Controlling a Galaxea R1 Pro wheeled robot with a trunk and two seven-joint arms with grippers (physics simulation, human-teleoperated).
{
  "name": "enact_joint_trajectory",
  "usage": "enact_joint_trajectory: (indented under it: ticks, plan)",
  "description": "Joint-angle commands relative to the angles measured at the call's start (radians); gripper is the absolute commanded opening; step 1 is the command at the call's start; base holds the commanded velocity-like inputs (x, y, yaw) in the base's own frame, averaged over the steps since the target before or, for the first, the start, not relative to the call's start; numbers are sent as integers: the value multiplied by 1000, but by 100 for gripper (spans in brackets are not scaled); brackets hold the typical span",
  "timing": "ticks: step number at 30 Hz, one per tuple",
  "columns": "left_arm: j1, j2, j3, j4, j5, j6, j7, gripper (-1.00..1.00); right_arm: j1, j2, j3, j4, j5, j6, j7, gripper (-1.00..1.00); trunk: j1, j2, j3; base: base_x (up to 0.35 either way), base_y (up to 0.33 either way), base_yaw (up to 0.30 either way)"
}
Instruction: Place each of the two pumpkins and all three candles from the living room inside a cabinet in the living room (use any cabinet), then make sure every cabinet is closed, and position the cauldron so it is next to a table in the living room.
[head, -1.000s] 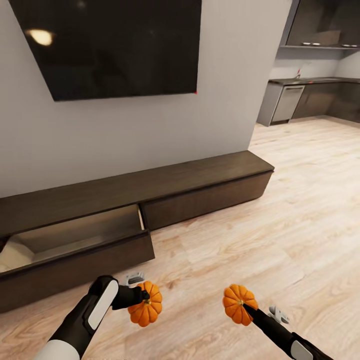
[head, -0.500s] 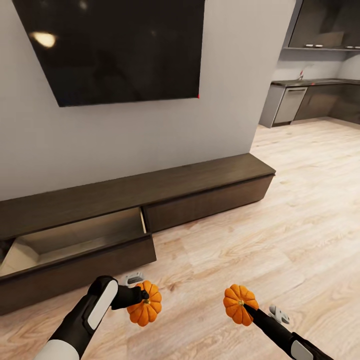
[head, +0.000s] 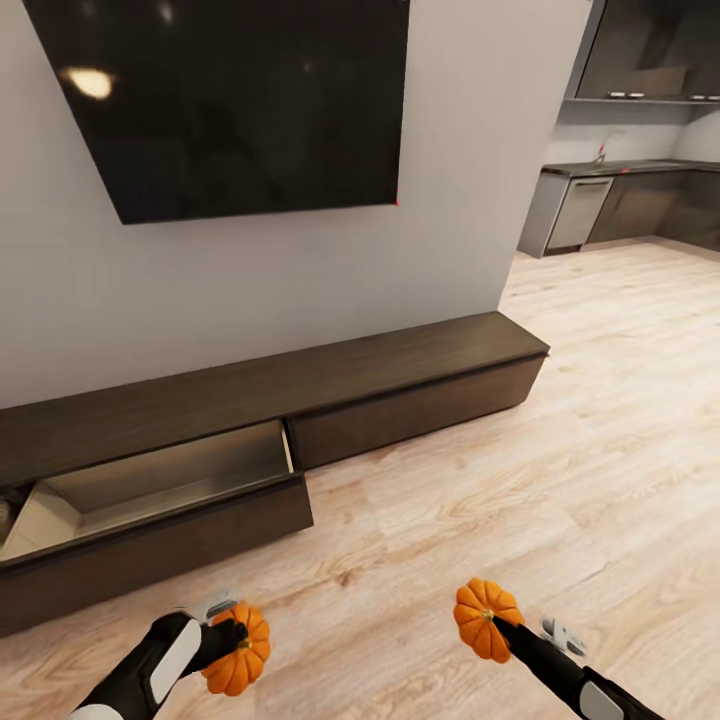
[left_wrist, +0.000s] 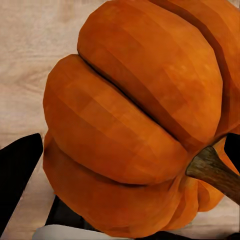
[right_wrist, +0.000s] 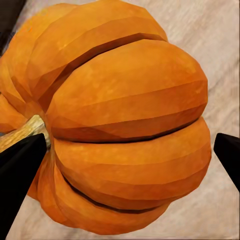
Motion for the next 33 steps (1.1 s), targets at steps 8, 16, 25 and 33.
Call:
enact_joint_trajectory:
  ticks: [8,16,25,33]
  plan:
    - [-1,26,-11,61,9,-66,7,-100,-1,-1,15,-4,1,0,-154,-100,-31,56,25,0,0,0]
    - [0,51,-11,84,13,-73,-24,-100,-1,-2,22,-5,8,-3,-155,-100,-62,112,50,0,0,0]
    - [0,54,-11,117,10,-121,-52,-100,-1,1,100,-5,7,-3,-160,-100,-85,154,68,0,0,17]
    - [0,55,-11,118,10,-123,-54,-100,-1,1,103,-5,7,-2,-159,-100,-85,154,68,0,0,245]
